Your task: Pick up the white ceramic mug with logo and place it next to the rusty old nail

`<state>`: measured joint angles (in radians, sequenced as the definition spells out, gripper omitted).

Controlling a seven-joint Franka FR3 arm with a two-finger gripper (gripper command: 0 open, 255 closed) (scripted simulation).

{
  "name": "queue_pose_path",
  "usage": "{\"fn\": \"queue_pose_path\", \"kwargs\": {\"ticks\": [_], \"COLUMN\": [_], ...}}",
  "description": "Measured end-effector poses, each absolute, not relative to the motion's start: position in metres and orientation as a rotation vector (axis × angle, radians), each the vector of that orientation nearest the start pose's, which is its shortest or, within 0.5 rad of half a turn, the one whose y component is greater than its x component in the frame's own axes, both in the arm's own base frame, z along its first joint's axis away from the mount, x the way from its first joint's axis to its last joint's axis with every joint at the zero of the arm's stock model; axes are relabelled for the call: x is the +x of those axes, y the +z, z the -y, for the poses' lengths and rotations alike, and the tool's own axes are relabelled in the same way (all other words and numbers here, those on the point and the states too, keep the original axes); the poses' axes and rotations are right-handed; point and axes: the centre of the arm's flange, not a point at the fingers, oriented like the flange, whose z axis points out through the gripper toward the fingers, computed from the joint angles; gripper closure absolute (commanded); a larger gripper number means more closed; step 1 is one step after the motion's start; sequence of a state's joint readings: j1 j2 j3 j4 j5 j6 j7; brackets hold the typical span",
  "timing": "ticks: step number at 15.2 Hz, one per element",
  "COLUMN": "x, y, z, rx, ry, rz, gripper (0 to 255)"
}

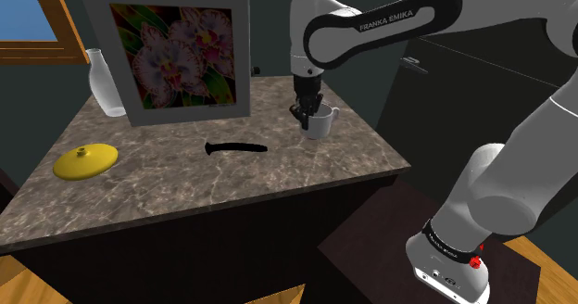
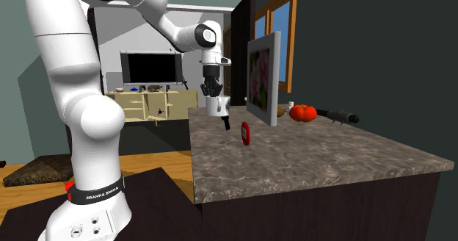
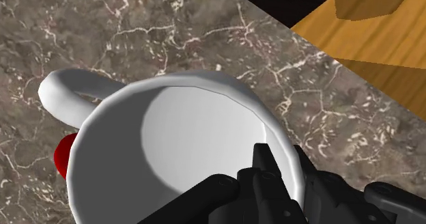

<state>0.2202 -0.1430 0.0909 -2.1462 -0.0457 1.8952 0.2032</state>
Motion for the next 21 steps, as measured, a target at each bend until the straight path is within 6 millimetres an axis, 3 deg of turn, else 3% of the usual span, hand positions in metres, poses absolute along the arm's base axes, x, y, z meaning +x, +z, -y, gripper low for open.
{"fn": "queue_pose_path", "kwargs": {"ticks": [21], "x": [0.472], "y": [0.349], "z": [-0.149], "rx": [-3.213], "ry": [0.147], "rz": [0.198], "gripper": [255]}}
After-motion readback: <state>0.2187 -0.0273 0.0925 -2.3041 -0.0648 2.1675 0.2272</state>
